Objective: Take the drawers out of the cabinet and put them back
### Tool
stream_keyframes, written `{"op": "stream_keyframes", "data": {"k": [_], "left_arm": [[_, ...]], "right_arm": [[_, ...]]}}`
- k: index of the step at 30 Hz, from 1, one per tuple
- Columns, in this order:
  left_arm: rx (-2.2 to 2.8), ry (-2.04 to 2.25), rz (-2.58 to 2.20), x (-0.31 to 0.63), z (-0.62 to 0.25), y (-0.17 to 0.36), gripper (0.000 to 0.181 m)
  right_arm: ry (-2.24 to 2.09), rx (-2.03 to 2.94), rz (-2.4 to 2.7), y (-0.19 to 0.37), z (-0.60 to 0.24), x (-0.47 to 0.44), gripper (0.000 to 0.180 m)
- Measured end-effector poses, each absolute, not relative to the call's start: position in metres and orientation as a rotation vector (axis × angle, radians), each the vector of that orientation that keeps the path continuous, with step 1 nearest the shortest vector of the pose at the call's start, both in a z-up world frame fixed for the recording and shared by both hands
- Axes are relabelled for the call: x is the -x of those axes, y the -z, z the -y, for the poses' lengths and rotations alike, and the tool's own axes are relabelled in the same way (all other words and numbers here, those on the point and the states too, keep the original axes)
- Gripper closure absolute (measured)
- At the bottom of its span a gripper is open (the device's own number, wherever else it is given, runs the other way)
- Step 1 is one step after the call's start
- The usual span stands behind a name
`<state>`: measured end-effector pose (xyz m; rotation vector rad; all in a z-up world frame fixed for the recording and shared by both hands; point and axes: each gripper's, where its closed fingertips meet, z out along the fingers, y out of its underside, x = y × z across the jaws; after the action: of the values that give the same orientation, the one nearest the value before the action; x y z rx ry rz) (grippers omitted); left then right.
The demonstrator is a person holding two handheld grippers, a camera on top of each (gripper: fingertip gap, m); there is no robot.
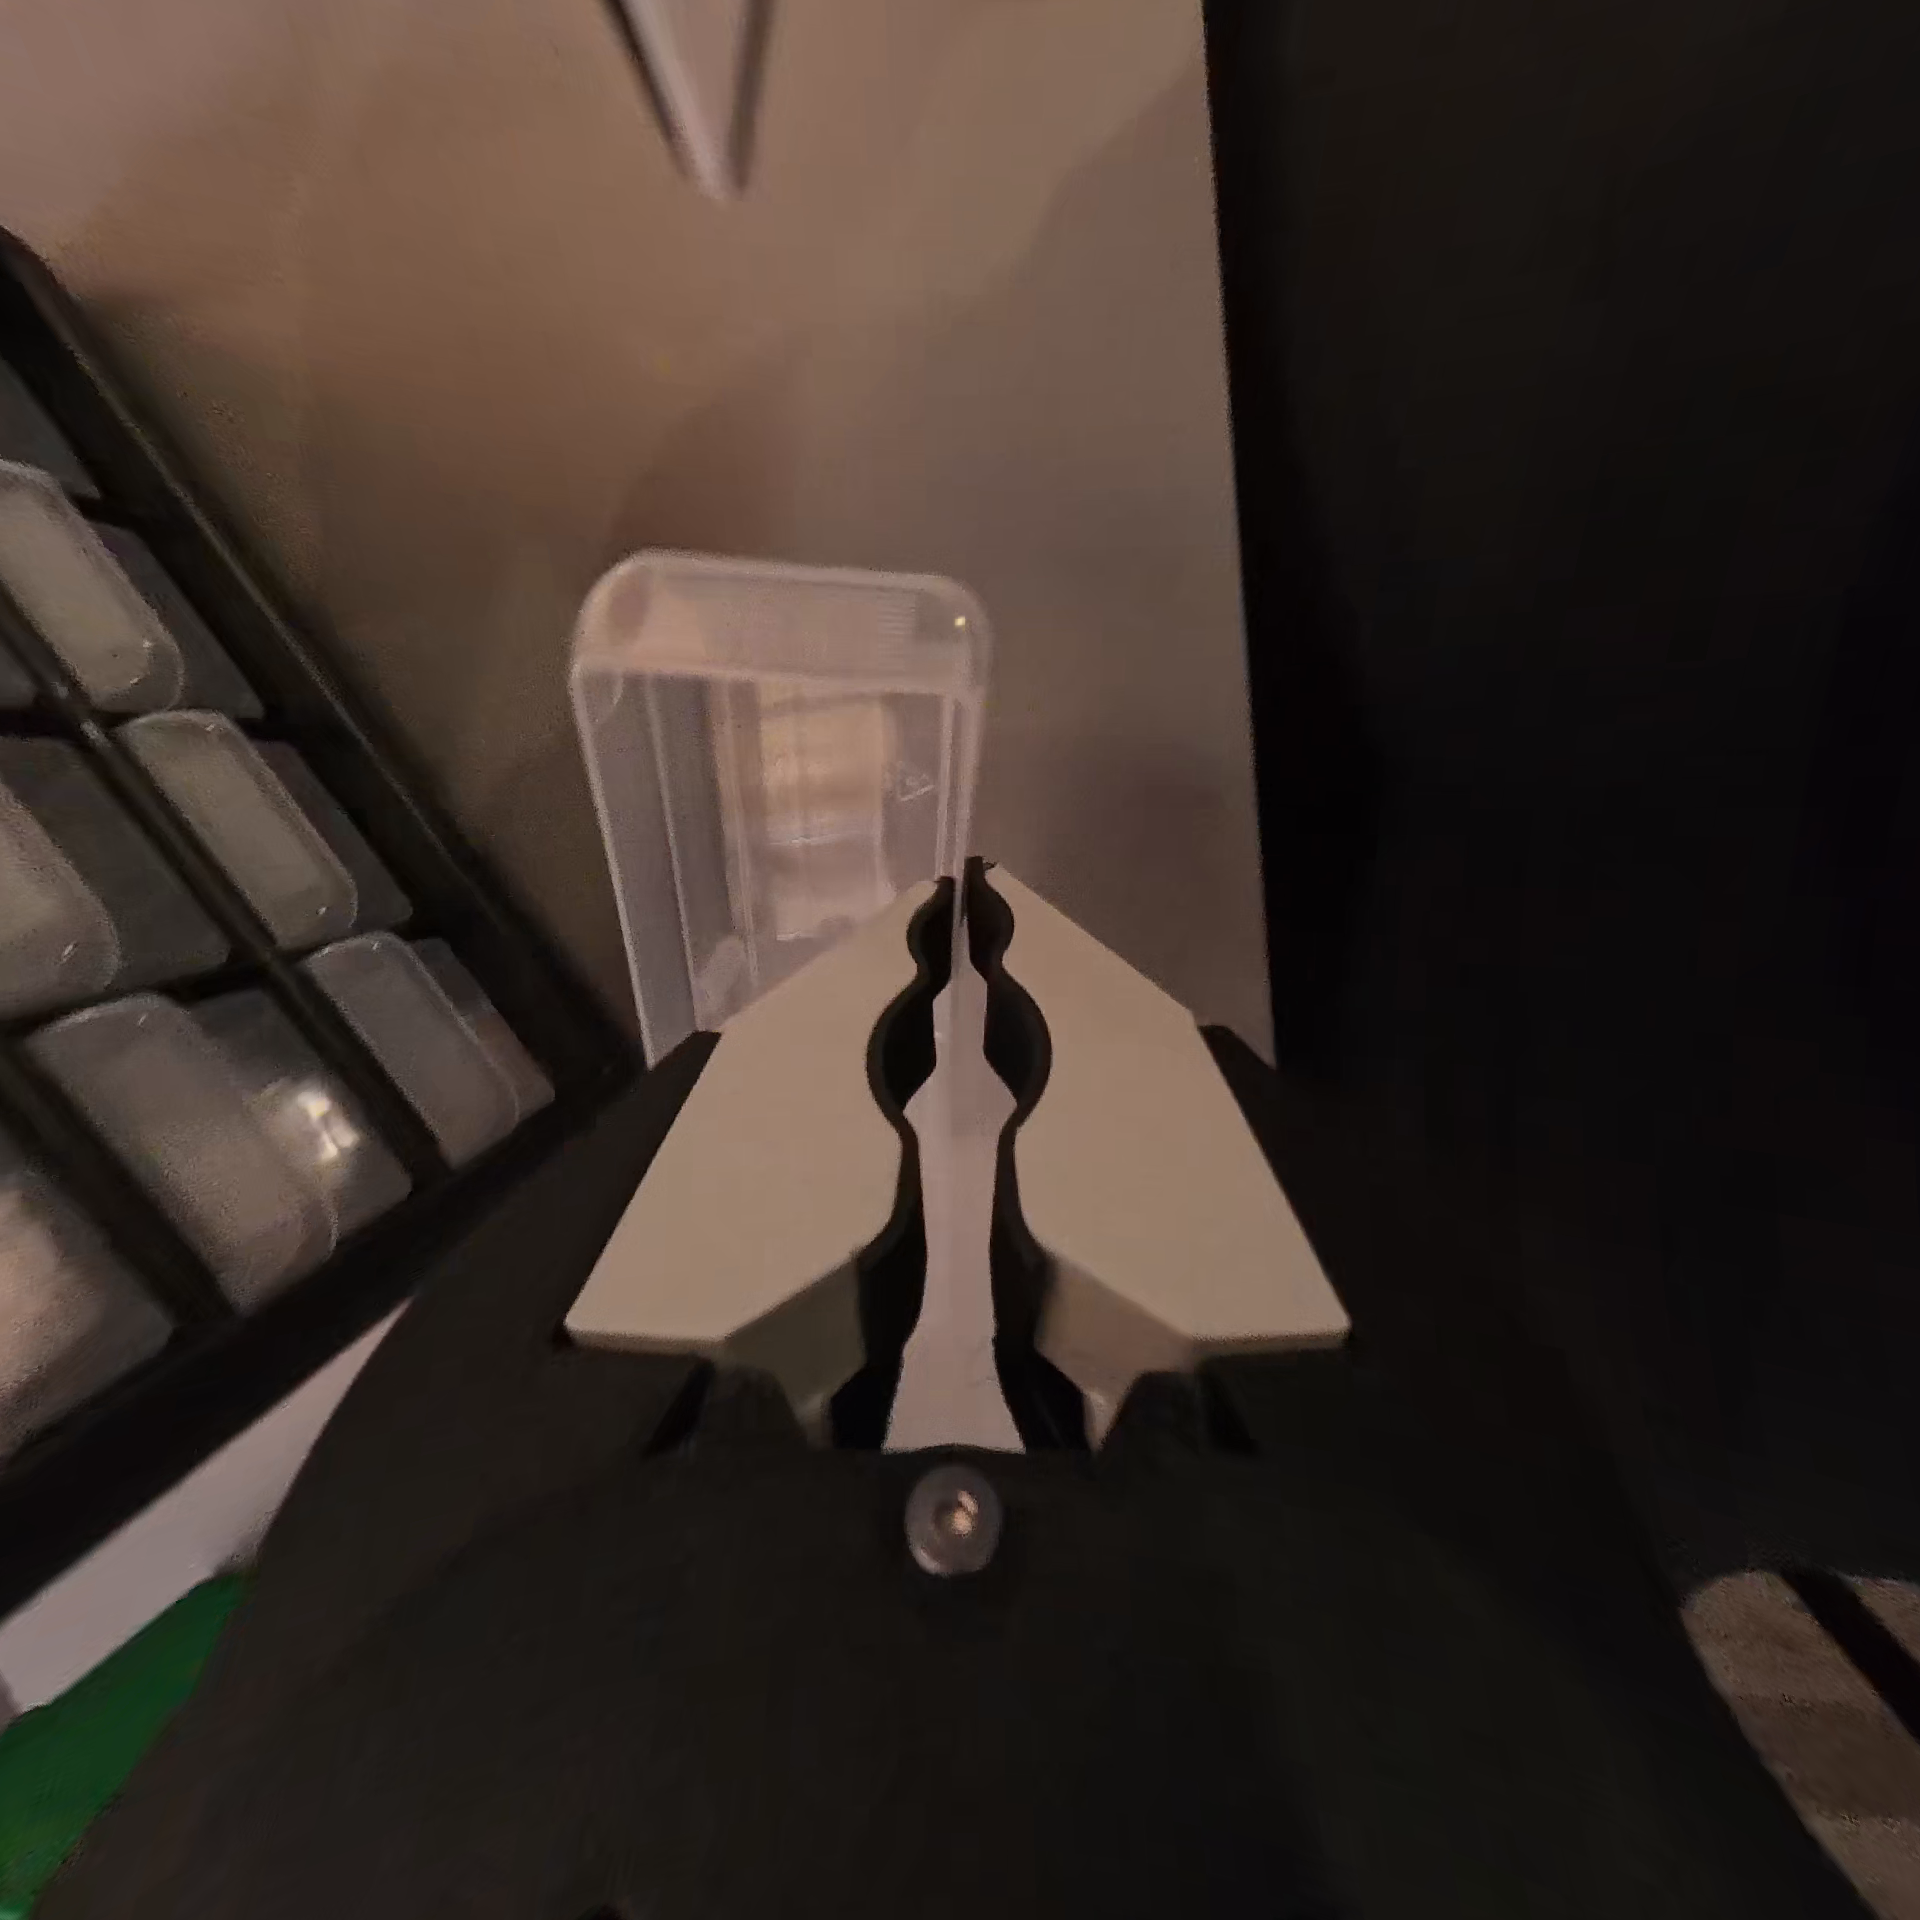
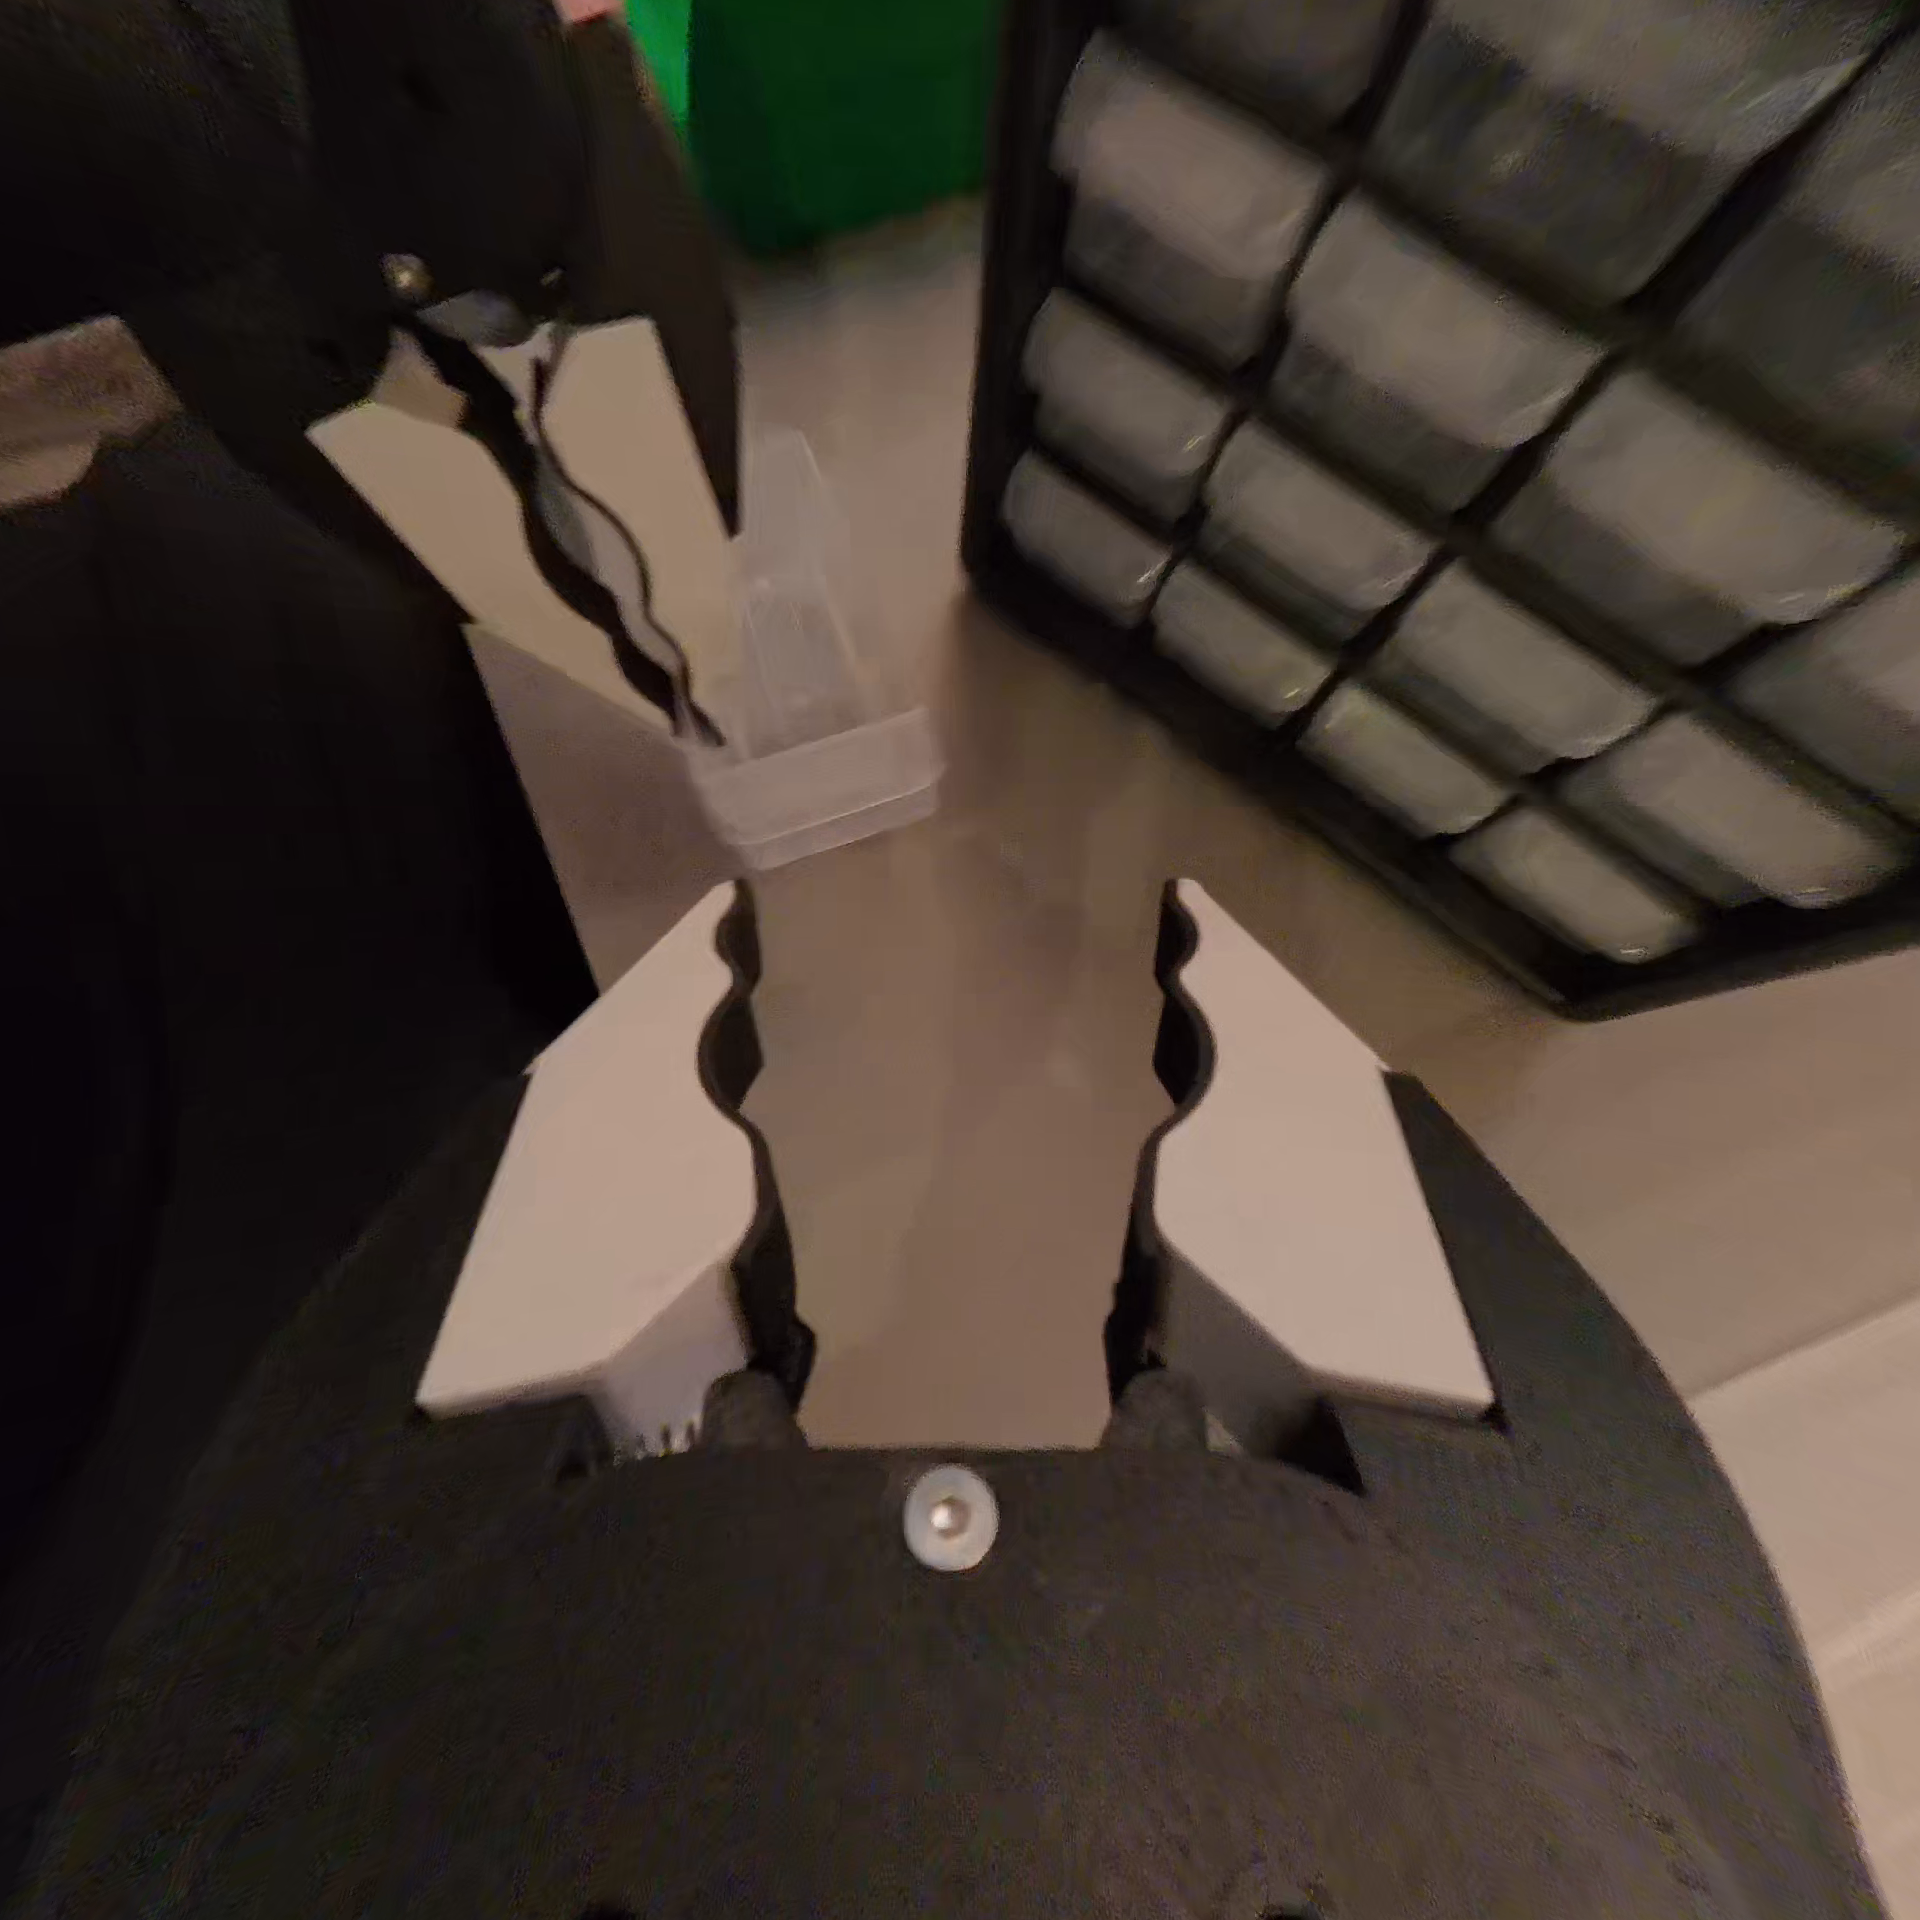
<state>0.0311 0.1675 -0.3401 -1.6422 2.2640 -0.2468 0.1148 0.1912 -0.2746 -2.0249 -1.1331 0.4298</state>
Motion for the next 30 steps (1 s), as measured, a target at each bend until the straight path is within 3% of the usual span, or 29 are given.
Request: {"op": "stream_keyframes", "data": {"k": [6, 13, 18, 20, 22, 25, 30], "left_arm": [[1.577, 0.235, -2.326, -0.050, -0.164, 0.375, 0.181], [1.587, 0.346, -2.291, -0.047, -0.160, 0.369, 0.155], [1.601, 0.375, -2.327, -0.010, -0.171, 0.308, 0.156], [1.548, 0.448, -2.183, -0.017, -0.186, 0.260, 0.157], [1.488, 0.464, -1.970, -0.027, -0.215, 0.207, 0.158], [1.421, 0.332, -1.653, -0.034, -0.277, 0.146, 0.154], [1.554, 0.259, -1.488, -0.041, -0.356, 0.151, 0.150]], "right_arm": [[-0.562, 2.101, 1.272, 0.323, -0.173, -0.090, 0.083], [-0.512, 2.123, 1.367, 0.354, -0.173, -0.071, 0.075], [-0.467, 2.177, 1.431, 0.377, -0.177, -0.061, 0.085], [-0.443, 2.199, 1.471, 0.386, -0.177, -0.060, 0.091], [-0.423, 2.194, 1.482, 0.386, -0.178, -0.060, 0.114], [-0.408, 2.230, 1.458, 0.386, -0.180, -0.064, 0.115], [-0.417, 2.236, 1.431, 0.379, -0.180, -0.071, 0.115]]}}
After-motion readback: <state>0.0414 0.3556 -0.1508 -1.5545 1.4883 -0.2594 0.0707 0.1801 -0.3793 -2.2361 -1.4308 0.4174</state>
